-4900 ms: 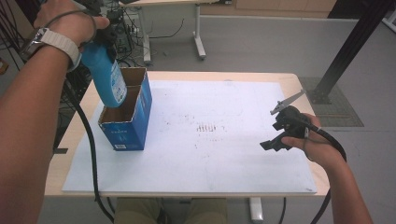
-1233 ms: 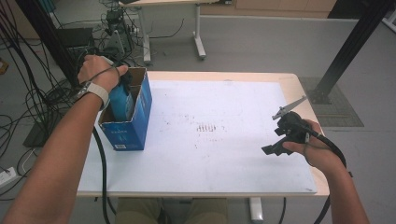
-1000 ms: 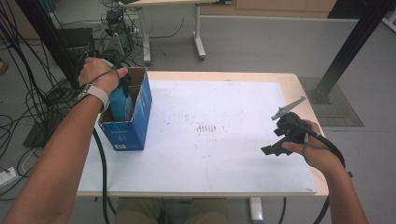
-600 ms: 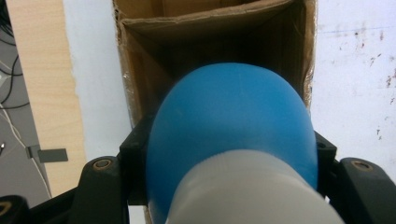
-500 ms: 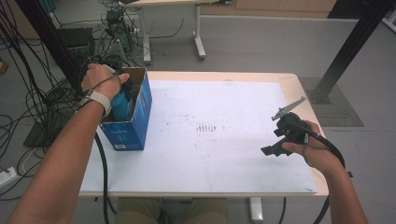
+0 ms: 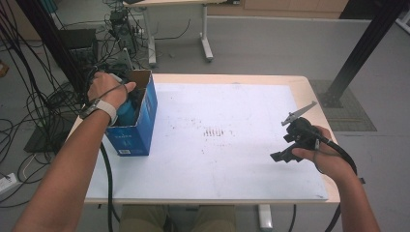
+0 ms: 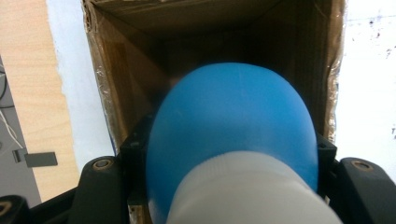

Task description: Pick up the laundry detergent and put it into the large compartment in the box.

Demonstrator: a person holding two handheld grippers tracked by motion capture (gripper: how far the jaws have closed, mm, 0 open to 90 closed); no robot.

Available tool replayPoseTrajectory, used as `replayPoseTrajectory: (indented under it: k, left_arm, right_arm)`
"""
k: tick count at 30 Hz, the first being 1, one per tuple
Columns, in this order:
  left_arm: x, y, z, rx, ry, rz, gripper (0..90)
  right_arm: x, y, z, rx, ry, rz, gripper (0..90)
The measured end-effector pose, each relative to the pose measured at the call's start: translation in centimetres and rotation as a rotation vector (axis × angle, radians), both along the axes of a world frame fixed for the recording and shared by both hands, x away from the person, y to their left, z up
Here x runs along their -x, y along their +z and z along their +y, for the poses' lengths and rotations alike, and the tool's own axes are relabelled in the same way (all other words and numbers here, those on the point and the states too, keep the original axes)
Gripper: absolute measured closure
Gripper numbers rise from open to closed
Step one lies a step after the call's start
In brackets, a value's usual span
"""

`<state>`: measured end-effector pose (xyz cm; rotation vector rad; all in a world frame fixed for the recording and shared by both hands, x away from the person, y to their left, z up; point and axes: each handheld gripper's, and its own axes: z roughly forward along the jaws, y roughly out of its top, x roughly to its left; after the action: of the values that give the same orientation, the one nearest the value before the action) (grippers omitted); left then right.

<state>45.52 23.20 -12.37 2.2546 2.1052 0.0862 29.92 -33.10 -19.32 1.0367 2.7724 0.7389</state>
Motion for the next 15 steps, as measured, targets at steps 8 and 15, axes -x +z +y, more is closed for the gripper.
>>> replayPoseTrajectory:
  k: [8,15]
  left_arm:
    - [0.0,-1.0,0.0,0.002,-0.009,0.000,38.2]
    - [-0.1,-1.6,-0.1,-0.004,-0.016,0.008,38.2]
  right_arm:
    - [0.1,0.0,0.0,0.002,-0.008,0.004,9.1]
    - [-0.1,0.0,0.0,0.001,-0.002,0.002,9.1]
